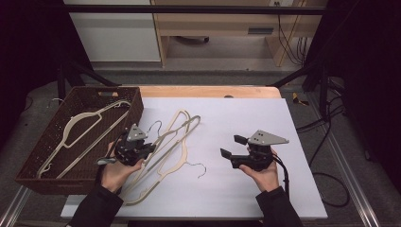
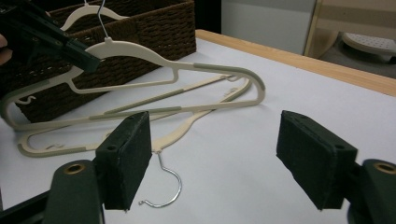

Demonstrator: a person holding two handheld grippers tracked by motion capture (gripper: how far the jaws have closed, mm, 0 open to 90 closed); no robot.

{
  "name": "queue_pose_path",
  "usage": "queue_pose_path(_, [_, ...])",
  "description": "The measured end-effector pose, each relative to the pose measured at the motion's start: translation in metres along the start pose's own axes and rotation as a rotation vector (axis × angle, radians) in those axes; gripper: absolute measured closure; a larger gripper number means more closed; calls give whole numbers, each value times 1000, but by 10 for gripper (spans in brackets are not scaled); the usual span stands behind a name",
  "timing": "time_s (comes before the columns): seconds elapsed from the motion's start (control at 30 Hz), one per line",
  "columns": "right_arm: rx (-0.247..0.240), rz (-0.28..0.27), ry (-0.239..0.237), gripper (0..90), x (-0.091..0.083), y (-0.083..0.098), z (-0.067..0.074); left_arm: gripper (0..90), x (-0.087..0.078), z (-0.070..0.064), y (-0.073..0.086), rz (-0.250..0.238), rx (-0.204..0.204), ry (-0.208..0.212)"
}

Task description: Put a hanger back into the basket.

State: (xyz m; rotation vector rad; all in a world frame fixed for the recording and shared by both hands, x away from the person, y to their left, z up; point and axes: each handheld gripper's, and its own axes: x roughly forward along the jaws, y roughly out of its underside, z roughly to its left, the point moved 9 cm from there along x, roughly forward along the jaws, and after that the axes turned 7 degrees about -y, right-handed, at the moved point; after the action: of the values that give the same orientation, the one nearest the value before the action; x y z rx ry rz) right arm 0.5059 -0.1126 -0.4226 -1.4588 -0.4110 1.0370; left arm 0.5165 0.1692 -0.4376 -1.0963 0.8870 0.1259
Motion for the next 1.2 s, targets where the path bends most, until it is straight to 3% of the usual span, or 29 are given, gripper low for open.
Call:
queue_pose_path(0.1, [8,-5,8,233,-8,3,-3,863,-4,2,-1,-21,-4,-11])
queue_pose_path(0.2, [7,-13,23,195,-18,6,-7,863,-18,-2,-8,-78,-27,40])
queue_pose_path(0.23, [7,-13,23,195,-18,6,-7,864,-18,-2,-8,-78,-27,40])
queue_pose_path(0.33, [4,-30,47,153,-28,6,-11,863,-41,-5,-22,-121,-3,62])
queue_pose_path(0.37, [4,-30,47,153,-28,6,-11,863,-41,-5,-22,-121,-3,62])
queue_pose_path(0.4, [-2,-37,56,139,-32,5,-12,863,-54,-5,-32,-151,0,75])
queue_pose_path(0.43, [-2,-37,56,139,-32,5,-12,864,-54,-5,-32,-151,0,75])
queue_pose_path(0.53, [11,-45,75,118,-39,5,-16,863,-80,1,-50,-209,2,90])
queue_pose_path(0.57, [11,-45,75,118,-39,5,-16,863,-80,1,-50,-209,2,90])
queue_pose_path(0.6, [8,-50,79,113,-43,5,-18,863,-92,7,-57,-225,0,93])
queue_pose_path(0.63, [8,-50,79,113,-43,5,-18,863,-92,7,-57,-225,0,93])
queue_pose_path(0.73, [18,-66,87,101,-49,4,-22,863,-113,21,-69,-264,-11,95])
queue_pose_path(0.9, [22,-81,104,83,-57,3,-25,863,-131,37,-76,-289,-20,90])
queue_pose_path(1.0, [22,-94,122,75,-63,1,-29,863,-144,60,-79,-313,-38,74])
queue_pose_path(1.03, [24,-96,123,75,-65,1,-29,863,-144,60,-79,-313,-38,74])
queue_pose_path(1.07, [26,-99,126,75,-66,1,-30,863,-150,71,-78,-321,-44,79])
queue_pose_path(1.1, [26,-99,126,75,-66,1,-30,863,-150,71,-78,-321,-44,79])
queue_pose_path(1.13, [29,-107,129,75,-68,0,-31,863,-154,82,-76,-327,-53,78])
queue_pose_path(1.17, [29,-107,129,75,-68,0,-31,863,-154,82,-76,-327,-53,78])
queue_pose_path(1.2, [32,-105,132,74,-69,0,-32,863,-156,94,-74,-329,-64,65])
